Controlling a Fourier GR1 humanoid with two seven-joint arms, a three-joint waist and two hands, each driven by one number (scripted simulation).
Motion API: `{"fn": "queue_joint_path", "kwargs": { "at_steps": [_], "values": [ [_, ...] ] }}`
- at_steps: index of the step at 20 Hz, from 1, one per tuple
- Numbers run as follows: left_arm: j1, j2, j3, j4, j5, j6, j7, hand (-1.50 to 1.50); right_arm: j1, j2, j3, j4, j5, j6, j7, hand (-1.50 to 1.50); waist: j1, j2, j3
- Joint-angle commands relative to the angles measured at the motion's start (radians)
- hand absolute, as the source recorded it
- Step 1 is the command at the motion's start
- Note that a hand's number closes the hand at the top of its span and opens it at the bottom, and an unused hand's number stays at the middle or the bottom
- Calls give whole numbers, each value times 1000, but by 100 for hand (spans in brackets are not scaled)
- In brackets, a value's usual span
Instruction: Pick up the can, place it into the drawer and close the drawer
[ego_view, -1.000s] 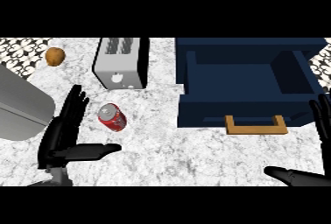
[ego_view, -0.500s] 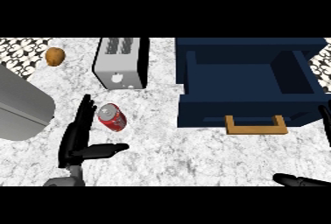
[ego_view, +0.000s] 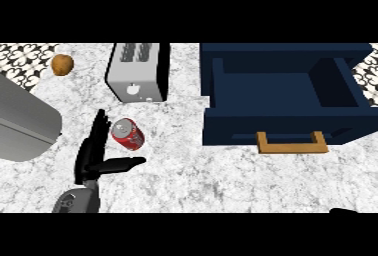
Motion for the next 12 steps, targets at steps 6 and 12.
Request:
{"fn": "queue_joint_path", "kwargs": {
  "at_steps": [6, 12],
  "values": [
    [-105, 28, 85, 348, 45, -37, -214, -150, 24, 0, -30, -14, -28, 52, -8, -150, -5, 2, 0],
    [-145, 39, 96, 443, 57, -11, -265, -150, -9, 8, -43, -24, -15, 40, 36, -150, 0, 0, 0]
  ]
}}
